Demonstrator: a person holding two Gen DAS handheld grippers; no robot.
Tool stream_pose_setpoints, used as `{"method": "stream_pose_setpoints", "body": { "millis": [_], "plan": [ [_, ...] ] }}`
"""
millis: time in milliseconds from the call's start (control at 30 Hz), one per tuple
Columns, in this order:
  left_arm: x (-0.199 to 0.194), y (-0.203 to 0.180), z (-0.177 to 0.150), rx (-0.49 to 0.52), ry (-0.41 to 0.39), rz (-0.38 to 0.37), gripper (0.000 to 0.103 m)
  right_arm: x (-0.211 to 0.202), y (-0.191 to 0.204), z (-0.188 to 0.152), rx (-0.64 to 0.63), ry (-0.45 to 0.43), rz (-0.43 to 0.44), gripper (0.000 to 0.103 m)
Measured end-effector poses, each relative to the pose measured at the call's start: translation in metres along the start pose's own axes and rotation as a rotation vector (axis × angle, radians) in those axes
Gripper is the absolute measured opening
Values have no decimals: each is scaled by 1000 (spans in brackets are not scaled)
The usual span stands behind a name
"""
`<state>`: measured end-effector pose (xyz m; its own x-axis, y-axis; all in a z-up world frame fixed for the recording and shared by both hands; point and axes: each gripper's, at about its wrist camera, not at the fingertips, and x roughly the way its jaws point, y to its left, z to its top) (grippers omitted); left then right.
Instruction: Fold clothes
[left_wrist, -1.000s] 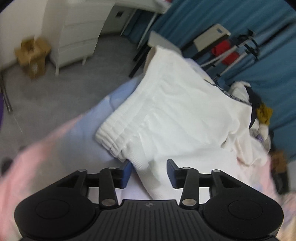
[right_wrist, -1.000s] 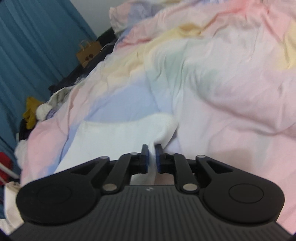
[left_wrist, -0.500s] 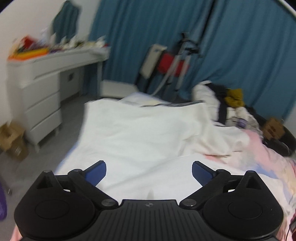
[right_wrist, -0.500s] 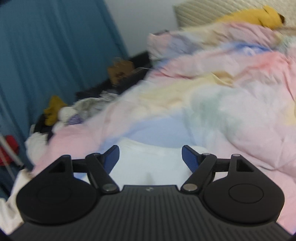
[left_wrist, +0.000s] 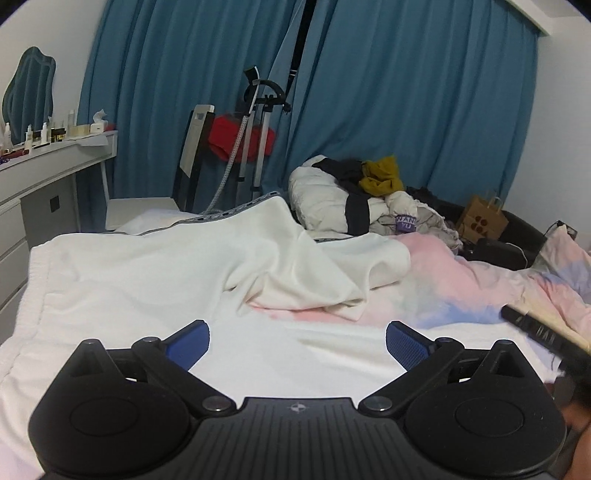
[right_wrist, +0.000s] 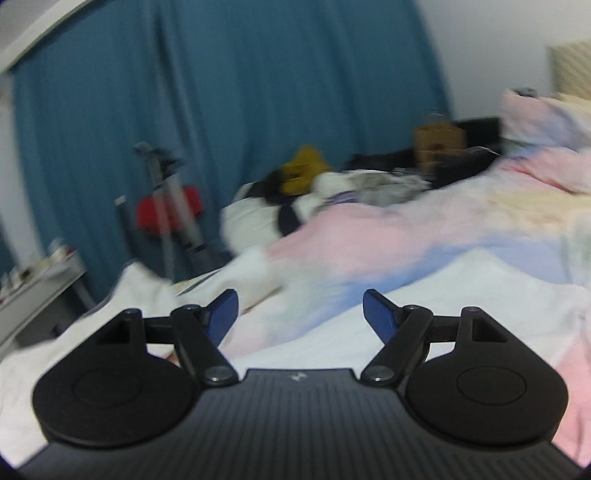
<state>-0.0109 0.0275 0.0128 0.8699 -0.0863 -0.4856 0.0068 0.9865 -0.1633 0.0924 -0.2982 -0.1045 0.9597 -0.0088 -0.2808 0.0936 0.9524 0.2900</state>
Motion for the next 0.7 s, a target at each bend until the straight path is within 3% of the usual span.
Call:
{"method": "stream_pose_setpoints", "body": {
  "millis": [200, 300, 500, 700],
  "plan": [
    [37, 7, -15, -23, 5, -16, 103, 8, 23, -11, -55, 33, 75, 76],
    [48, 15, -26, -46, 44, -25, 103, 11, 27, -15, -56, 42, 98, 76],
    [47, 9, -33, 23, 25, -19, 103, 15, 34, -23, -47, 56, 138, 76],
    [47, 9, -38, 19, 22, -21, 103, 22, 37, -29, -50, 71, 156, 76]
  ]
}}
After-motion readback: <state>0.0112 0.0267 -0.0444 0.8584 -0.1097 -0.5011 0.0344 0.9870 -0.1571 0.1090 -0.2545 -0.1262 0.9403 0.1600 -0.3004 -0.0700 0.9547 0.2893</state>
